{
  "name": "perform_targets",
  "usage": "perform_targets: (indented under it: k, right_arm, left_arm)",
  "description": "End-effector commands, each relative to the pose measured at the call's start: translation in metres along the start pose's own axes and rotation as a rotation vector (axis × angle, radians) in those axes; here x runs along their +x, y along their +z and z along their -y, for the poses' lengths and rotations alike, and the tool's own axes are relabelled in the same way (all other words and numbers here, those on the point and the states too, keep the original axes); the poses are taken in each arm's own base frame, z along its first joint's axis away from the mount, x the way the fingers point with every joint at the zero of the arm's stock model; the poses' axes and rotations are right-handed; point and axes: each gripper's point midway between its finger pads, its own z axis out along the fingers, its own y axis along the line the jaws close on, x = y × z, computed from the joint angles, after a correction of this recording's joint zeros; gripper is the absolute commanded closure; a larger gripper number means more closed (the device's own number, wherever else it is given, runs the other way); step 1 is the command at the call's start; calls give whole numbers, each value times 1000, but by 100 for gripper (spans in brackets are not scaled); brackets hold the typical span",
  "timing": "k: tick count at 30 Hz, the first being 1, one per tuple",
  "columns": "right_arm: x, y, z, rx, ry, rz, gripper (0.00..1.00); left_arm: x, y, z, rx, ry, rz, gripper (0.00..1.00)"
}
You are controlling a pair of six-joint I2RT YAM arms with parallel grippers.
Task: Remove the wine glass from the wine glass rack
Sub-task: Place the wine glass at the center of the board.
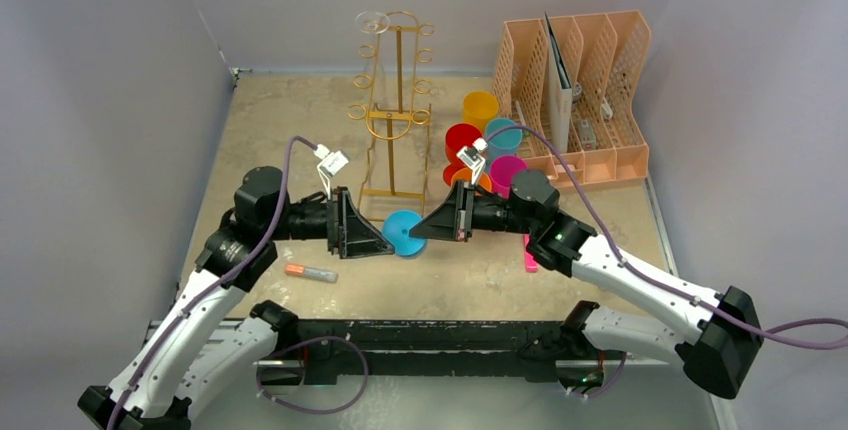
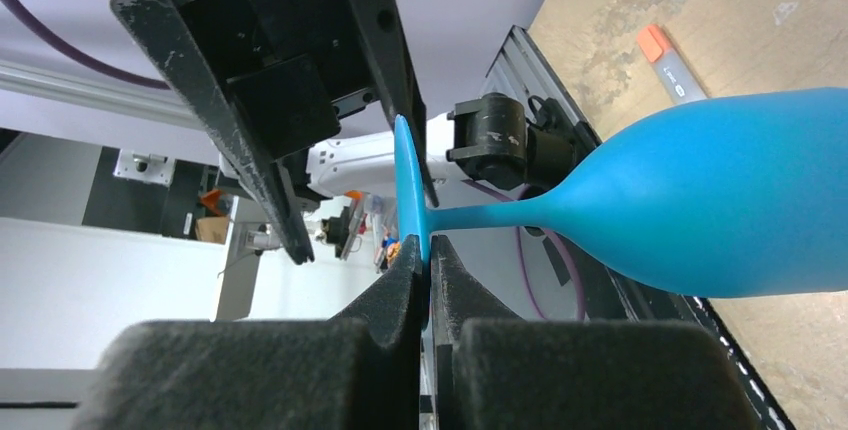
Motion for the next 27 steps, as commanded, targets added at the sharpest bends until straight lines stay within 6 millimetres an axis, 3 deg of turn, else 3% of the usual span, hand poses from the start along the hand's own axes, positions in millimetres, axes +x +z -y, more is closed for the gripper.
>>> perform_targets:
  k: [1, 5, 9, 22, 27]
  right_arm:
    - [-12, 4, -22, -75, -41, 20, 100]
    - [-12, 2, -25, -89, -51, 31, 100]
    - [-12, -1, -34, -121, -76, 28, 100]
    - [-9, -3, -29, -103, -72, 28, 99]
    - [-8, -4, -28, -94, -77, 30, 84]
  left_arm:
    - [-20, 7, 9, 62, -52, 95, 44]
    - [-18, 11, 4, 53, -58, 87, 47]
    - [-12, 15, 4, 57, -55, 43, 57]
    - [-15, 20, -2, 23, -36, 48, 99]
    - [-11, 20, -6, 12, -37, 32, 100]
